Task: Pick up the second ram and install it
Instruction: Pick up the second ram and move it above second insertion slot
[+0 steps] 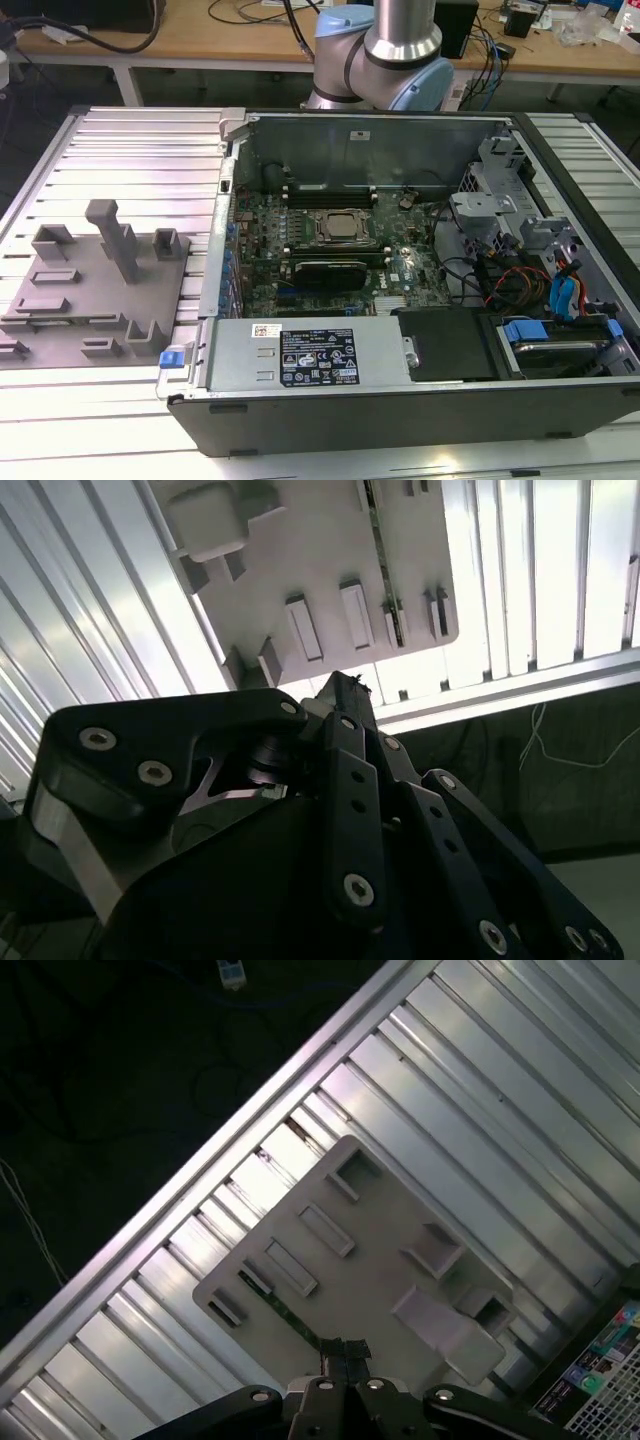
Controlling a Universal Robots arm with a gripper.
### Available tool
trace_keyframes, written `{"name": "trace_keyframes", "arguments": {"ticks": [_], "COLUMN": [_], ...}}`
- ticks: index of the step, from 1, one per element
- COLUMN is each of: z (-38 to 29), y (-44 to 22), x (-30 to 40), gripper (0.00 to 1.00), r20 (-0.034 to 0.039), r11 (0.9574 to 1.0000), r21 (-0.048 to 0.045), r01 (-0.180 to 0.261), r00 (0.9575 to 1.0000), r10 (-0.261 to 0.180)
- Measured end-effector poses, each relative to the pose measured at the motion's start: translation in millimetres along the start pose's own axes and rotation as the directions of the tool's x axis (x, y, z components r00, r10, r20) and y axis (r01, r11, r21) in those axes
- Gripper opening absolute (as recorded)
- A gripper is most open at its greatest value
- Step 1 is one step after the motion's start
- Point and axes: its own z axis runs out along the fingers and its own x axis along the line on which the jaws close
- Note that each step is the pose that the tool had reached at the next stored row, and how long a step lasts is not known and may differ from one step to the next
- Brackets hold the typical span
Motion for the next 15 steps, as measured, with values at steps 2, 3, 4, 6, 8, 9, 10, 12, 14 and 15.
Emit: {"name": "trace_keyframes", "arguments": {"ticks": [2,3,4,6,8,9,10,12,14,15], "z": [0.0,0.0,0.0,0.0,0.0,0.0,0.0,0.0,0.0,0.0], "y": [0.0,0.0,0.0,0.0,0.0,0.0,0.0,0.0,0.0,0.0], "x": [0.0,0.0,0.0,0.0,0.0,0.0,0.0,0.0,0.0,0.0], "gripper": [0.11,0.11,0.11,0.11,0.11,0.11,0.11,0.11,0.11,0.11], "r20": [-0.0006,-0.0008,-0.002,-0.0031,-0.0048,-0.0052,-0.0055,-0.0066,-0.0076,-0.0079], "r11": [0.9999,0.9998,0.9989,0.9974,0.9935,0.9926,0.9918,0.9878,0.9837,0.9826], "r21": [-0.0004,-0.0005,-0.0012,-0.0019,-0.0031,-0.0034,-0.0035,-0.0043,-0.0052,-0.0054], "r01": [0.014,0.021,0.047,0.072,0.113,0.121,0.128,0.155,0.18,0.186], "r00": [0.9999,0.9998,0.9989,0.9974,0.9935,0.9926,0.9917,0.9878,0.9836,0.9826], "r10": [-0.014,-0.021,-0.047,-0.072,-0.113,-0.122,-0.128,-0.156,-0.18,-0.186]}}
